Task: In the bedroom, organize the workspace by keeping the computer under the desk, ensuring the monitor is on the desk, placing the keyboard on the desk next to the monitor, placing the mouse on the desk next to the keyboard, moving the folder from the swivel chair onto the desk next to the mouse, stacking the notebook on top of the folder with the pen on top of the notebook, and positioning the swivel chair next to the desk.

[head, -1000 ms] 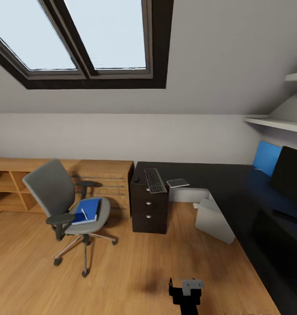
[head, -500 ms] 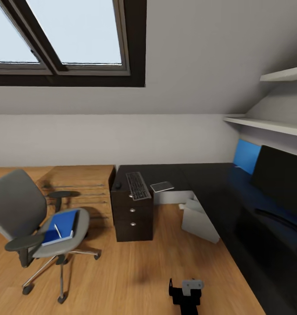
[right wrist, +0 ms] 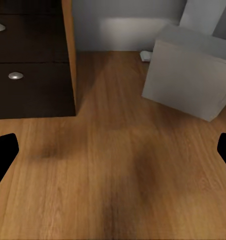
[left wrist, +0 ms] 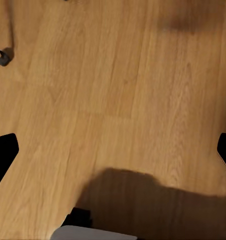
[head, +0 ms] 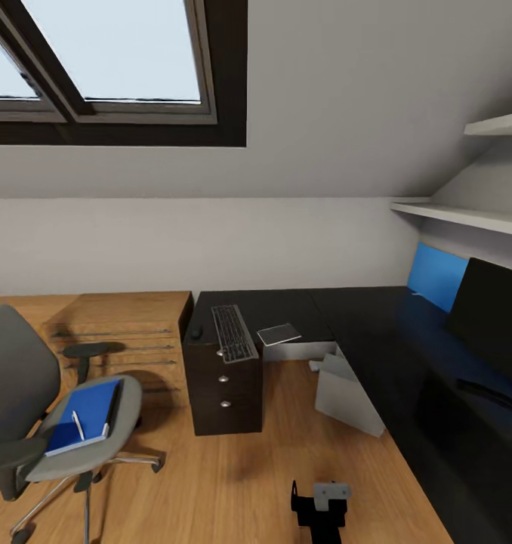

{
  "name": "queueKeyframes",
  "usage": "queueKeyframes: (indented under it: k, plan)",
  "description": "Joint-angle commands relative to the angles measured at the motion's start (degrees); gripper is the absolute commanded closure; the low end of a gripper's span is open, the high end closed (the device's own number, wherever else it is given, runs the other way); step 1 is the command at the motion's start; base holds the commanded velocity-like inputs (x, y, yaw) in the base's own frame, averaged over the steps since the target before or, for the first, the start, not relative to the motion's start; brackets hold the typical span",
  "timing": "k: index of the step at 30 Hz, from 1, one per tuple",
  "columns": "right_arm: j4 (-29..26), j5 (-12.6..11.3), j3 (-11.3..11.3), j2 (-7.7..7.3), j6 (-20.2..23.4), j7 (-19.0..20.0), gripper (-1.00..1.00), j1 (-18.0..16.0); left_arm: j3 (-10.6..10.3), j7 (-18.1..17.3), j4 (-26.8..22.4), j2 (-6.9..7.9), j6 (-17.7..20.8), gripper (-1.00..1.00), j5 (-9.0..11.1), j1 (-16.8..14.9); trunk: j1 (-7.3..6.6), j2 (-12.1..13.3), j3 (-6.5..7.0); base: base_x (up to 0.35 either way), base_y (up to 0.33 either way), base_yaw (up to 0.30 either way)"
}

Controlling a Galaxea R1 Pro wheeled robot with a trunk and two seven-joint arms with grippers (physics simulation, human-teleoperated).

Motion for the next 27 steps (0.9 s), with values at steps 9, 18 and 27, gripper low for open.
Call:
queueKeyframes:
  k: [9,18,27]
  plan:
    - [-0.55,-0.16,0.34,0.05,-0.11,-0.39,-1.00,-0.09,-0.52,0.43,-3.09,-0.17,0.42,-1.00,0.66,-0.05,0.04,-0.05,-0.08,0.328,0.000,0.000]
    - [-15.09,-0.21,-0.94,0.26,0.54,-0.51,-1.00,-0.44,-0.46,0.85,-26.27,-0.12,18.60,-1.00,0.80,-0.07,0.04,-0.05,-0.08,0.329,0.000,0.000]
    - [-31.47,-14.24,-14.48,-0.06,8.56,3.77,-1.00,-1.15,4.27,0.94,-48.34,-0.30,33.45,-1.00,1.26,-0.08,0.04,-0.05,-0.08,0.329,0.047,0.000]
